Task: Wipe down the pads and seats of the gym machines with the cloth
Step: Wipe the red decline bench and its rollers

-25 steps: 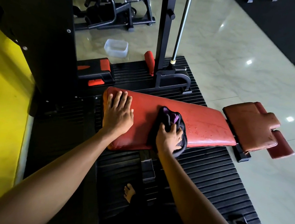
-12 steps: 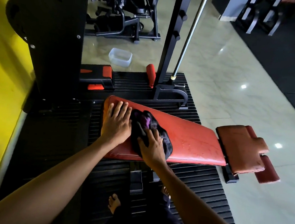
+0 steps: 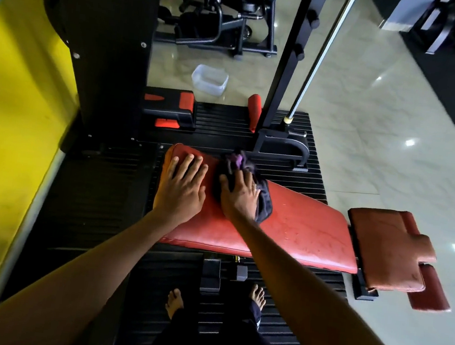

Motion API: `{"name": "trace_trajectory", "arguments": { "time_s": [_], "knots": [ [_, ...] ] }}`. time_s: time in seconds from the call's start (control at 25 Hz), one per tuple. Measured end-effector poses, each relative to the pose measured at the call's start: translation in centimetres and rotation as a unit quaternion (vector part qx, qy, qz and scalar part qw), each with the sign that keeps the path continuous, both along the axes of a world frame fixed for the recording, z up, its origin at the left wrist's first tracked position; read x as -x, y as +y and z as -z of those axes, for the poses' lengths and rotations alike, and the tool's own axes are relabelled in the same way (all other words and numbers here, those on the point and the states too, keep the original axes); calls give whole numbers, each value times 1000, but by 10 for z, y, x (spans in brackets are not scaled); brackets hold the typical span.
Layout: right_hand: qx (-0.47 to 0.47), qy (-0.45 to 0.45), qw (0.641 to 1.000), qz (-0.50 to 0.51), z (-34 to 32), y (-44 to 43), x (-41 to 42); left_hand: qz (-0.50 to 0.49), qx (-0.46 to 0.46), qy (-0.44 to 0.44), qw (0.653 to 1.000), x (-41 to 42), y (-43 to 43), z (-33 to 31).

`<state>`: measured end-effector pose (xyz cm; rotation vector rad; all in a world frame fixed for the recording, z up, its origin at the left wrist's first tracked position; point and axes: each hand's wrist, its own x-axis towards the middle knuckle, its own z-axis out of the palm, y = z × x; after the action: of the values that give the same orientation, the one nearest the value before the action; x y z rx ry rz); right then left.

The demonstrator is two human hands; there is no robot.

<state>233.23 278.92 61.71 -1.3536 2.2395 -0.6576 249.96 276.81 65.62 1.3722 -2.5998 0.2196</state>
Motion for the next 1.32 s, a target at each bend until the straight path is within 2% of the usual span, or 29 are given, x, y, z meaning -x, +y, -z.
{"name": "trace_trajectory", "arguments": {
  "time_s": [0.12,0.24,0.36,0.44,0.56,0.64,0.76,0.88,1.04,1.16,1.24,1.32],
  "knots": [
    [2,13,997,-82,0,60,2,-18,-19,-9,1000,3,0,-2],
    [-29,30,996,-75,25,89,60,-32,-17,-30,999,8,0,-2],
    [-80,13,997,-17,45,47,112,-70,-49,-80,993,29,-1,-8],
    [-85,10,996,7,46,4,118,-102,-91,-105,985,45,-5,-14],
    [-29,-15,998,-44,32,-22,99,-113,-108,-136,978,65,-8,-10],
    [14,-32,994,-106,24,5,84,-96,-108,-146,979,75,-10,-6],
    [11,-30,989,-146,34,66,97,-81,-122,-133,980,91,-14,0],
    [-20,-19,996,-79,66,77,147,-70,-127,-117,983,111,-23,10],
    [-103,-27,994,16,68,-5,168,-61,-140,-135,979,137,-36,20],
    [-44,-32,997,-61,55,-24,137,-70,-144,-163,974,141,-41,27],
    [-9,-42,993,-112,55,9,123,-78,-137,-171,973,142,-42,31],
    [-13,-25,989,-143,60,52,133,-78,-129,-170,974,142,-43,34]
  ]
}}
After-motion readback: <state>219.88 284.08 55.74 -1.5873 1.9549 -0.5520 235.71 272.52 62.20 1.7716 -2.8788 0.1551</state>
